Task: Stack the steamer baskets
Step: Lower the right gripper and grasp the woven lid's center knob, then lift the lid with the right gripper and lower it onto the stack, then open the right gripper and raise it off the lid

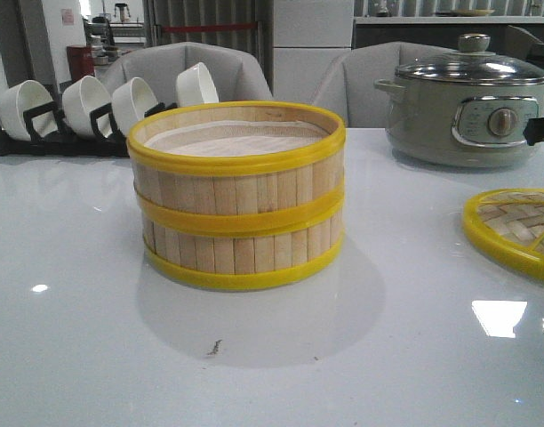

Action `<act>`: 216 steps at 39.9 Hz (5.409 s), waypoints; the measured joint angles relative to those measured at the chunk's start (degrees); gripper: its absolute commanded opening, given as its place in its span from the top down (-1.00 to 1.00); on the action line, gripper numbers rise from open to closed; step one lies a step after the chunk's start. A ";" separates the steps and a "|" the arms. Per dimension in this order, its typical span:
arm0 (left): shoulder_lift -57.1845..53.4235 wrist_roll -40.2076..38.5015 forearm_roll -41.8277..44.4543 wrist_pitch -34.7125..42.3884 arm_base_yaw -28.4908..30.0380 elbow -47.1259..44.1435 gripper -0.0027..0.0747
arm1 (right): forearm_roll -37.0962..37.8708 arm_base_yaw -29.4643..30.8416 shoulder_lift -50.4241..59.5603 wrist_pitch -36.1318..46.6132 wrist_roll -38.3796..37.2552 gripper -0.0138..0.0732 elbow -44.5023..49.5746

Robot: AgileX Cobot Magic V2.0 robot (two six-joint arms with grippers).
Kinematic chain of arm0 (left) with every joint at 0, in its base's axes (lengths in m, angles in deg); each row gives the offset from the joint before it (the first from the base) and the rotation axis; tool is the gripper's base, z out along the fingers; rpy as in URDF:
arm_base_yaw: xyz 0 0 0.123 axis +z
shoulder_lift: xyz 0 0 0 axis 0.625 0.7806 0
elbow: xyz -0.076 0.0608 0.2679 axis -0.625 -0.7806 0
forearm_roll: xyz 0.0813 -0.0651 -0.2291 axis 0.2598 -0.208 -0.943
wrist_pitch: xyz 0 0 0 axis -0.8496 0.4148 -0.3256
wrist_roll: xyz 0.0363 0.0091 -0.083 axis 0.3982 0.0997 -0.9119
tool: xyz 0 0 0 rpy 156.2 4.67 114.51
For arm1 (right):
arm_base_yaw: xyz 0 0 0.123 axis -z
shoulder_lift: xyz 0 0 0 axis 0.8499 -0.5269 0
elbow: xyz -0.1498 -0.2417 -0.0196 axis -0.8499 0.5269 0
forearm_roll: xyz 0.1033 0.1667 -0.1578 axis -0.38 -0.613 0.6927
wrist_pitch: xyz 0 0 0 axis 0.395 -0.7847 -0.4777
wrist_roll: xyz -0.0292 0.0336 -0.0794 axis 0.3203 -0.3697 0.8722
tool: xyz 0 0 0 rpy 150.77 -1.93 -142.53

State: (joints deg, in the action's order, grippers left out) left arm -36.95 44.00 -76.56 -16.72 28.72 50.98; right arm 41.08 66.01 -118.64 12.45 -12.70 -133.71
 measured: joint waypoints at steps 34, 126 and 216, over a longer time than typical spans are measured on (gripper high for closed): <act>0.00 0.00 0.00 0.09 0.00 0.00 0.71 | 0.00 0.00 -0.93 1.41 -0.07 0.00 0.00; 0.00 0.00 0.00 0.13 0.00 0.00 0.71 | -0.23 -41.14 -12.85 -23.94 -0.07 0.62 -47.97; 0.00 0.00 0.00 0.13 0.00 0.00 0.71 | 6.18 -12.06 71.22 17.41 -0.07 -0.13 34.02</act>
State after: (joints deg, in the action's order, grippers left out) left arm -36.95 44.00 -76.56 -16.59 28.72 50.98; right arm 47.27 53.95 -47.42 29.87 -12.77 -99.69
